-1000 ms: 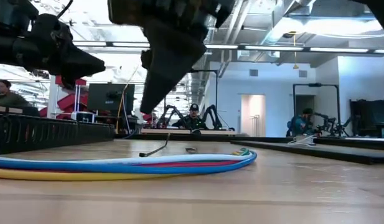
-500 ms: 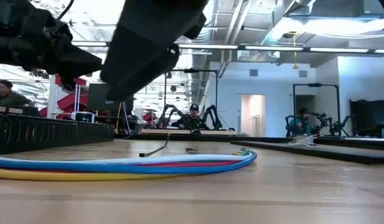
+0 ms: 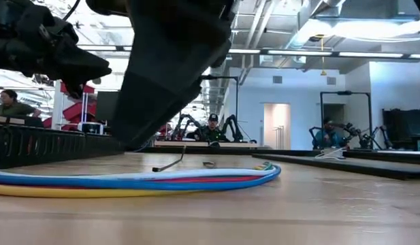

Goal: Ziptie cables
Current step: Wrap the black zip tie on the cable

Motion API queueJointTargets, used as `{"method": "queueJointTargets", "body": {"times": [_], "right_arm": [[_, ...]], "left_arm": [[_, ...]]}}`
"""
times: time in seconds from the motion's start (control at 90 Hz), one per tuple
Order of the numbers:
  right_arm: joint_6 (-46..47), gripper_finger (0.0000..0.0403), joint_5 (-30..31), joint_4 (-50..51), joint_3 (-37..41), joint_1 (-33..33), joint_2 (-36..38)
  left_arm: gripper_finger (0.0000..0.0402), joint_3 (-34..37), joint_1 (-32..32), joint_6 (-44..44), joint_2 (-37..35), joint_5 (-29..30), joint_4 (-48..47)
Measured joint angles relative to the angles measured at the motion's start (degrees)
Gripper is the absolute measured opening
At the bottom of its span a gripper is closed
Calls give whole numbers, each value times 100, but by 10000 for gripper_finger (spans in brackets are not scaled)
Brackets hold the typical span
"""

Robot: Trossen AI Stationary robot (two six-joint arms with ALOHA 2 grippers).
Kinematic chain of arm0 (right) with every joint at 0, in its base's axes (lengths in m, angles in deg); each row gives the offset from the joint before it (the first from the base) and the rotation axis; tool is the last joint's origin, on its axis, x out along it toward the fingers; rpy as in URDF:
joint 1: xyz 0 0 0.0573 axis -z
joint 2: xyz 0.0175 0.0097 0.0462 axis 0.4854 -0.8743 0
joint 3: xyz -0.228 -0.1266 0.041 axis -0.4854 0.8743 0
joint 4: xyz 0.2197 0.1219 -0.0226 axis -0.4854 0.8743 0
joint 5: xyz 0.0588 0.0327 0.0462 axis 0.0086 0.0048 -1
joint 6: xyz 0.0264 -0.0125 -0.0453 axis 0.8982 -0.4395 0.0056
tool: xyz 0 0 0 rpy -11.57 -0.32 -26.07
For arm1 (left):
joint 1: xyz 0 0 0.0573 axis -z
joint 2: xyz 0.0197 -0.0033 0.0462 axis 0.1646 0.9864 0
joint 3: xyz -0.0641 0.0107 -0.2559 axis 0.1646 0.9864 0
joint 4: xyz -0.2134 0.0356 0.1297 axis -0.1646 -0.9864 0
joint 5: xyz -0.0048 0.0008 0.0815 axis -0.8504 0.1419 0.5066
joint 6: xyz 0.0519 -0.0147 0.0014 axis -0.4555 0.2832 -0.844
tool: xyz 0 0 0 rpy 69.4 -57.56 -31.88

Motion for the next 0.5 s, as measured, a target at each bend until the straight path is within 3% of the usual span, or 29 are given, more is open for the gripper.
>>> {"method": "queueJointTargets", "body": {"times": [0.389,0.5], "right_arm": [[-11,196,8,50,-8,-6,-267],[22,190,249,118,-24,-11,-337]], "left_arm": [[82,4,28,-2,0,16,-4],[82,4,33,-2,4,18,-7]]}}
